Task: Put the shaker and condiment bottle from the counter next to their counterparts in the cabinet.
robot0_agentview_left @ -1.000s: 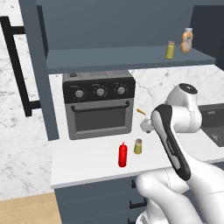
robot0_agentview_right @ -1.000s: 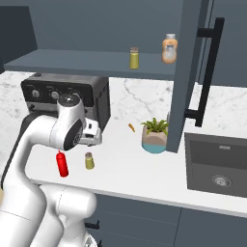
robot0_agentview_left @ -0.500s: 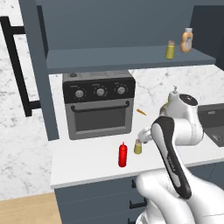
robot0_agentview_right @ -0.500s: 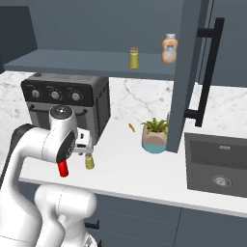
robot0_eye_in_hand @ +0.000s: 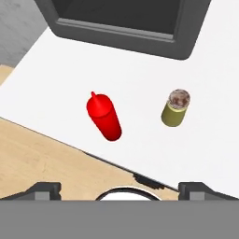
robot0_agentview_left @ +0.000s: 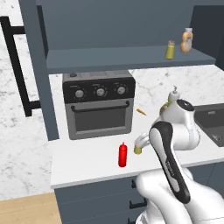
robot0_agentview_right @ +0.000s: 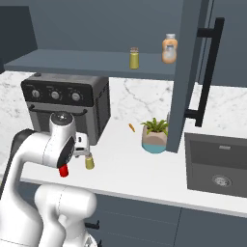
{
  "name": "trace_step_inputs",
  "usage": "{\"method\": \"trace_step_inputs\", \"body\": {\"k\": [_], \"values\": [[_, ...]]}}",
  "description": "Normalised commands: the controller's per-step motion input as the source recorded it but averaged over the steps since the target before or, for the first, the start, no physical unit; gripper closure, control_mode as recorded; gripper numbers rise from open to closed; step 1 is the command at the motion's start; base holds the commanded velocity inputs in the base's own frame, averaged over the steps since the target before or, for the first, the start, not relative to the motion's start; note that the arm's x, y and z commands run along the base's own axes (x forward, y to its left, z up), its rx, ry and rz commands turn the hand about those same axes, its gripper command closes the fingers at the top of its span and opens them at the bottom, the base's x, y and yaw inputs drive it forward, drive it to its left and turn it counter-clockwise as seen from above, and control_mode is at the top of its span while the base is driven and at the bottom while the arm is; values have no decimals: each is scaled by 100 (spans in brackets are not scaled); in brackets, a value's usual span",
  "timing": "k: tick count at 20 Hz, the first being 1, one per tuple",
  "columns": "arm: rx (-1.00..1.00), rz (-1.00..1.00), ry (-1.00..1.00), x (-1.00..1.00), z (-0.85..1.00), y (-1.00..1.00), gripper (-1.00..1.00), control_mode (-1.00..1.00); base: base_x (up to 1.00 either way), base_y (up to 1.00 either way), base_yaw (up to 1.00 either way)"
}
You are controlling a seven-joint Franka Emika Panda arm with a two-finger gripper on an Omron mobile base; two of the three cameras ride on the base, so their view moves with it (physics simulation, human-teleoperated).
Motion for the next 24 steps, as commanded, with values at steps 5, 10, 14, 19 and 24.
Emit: {"method": "trace_step_inputs", "body": {"k": [5,10,14,19,24], "values": [[0,7,-10,0,-19,29,-100,-100,0,0,0],[0,7,-16,16,-16,29,-100,-100,0,0,0],[0,9,-10,23,-43,16,-100,-100,0,0,0],[0,10,-6,2,-38,8,-100,-100,0,0,0],[0,7,-1,1,-10,10,-100,-100,0,0,0]]}}
